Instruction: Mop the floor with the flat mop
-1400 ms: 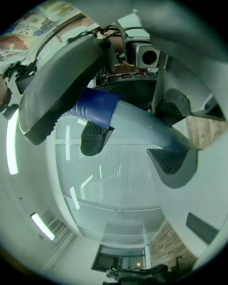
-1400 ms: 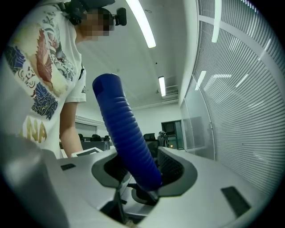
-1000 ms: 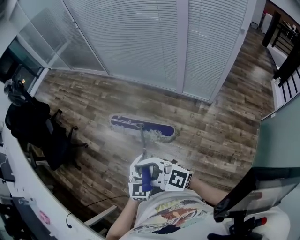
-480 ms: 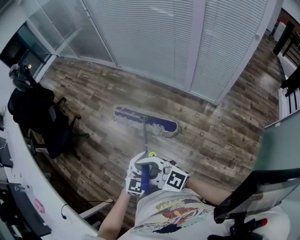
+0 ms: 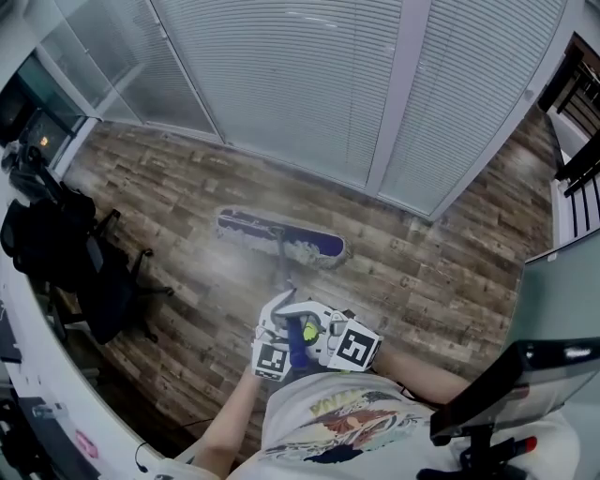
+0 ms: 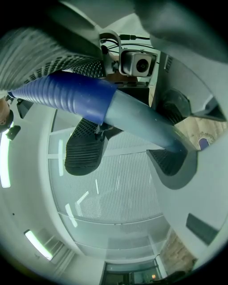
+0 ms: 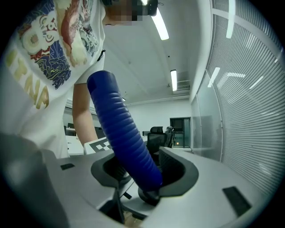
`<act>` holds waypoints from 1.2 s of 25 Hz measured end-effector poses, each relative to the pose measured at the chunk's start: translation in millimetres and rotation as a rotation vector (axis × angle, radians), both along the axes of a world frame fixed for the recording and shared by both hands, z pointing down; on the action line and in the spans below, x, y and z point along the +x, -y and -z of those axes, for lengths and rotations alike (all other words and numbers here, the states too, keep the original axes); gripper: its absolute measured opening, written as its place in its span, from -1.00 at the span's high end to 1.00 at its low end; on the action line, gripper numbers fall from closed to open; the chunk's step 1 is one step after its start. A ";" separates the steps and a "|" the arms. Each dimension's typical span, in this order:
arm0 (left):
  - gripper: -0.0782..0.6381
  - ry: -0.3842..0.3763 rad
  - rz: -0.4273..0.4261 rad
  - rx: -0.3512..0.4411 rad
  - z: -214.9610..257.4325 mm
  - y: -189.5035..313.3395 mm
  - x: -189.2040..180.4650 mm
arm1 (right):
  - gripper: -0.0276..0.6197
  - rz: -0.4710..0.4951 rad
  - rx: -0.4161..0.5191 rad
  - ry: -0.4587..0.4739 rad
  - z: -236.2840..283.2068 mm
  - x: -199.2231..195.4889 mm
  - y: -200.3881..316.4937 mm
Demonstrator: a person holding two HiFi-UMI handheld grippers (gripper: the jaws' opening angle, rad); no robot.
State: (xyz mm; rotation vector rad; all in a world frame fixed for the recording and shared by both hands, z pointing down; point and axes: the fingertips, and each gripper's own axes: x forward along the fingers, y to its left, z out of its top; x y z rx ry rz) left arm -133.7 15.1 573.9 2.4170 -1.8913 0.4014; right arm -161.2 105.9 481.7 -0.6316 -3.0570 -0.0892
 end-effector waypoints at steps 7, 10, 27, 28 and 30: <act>0.45 -0.012 -0.033 0.039 23.0 93.3 -98.2 | 0.33 -0.109 0.029 0.001 5.2 -106.0 93.6; 0.45 -0.013 -0.007 0.031 16.7 124.4 -130.3 | 0.35 -0.114 0.033 -0.013 4.3 -135.5 126.4; 0.43 0.018 0.050 -0.007 16.3 414.5 -278.5 | 0.34 -0.076 -0.042 0.012 8.9 -276.7 418.8; 0.43 0.017 0.060 -0.004 19.4 423.1 -284.6 | 0.34 -0.070 -0.050 0.012 12.7 -282.1 426.8; 0.43 0.017 0.081 0.003 27.3 432.3 -296.1 | 0.34 -0.059 -0.045 0.020 21.0 -292.2 435.0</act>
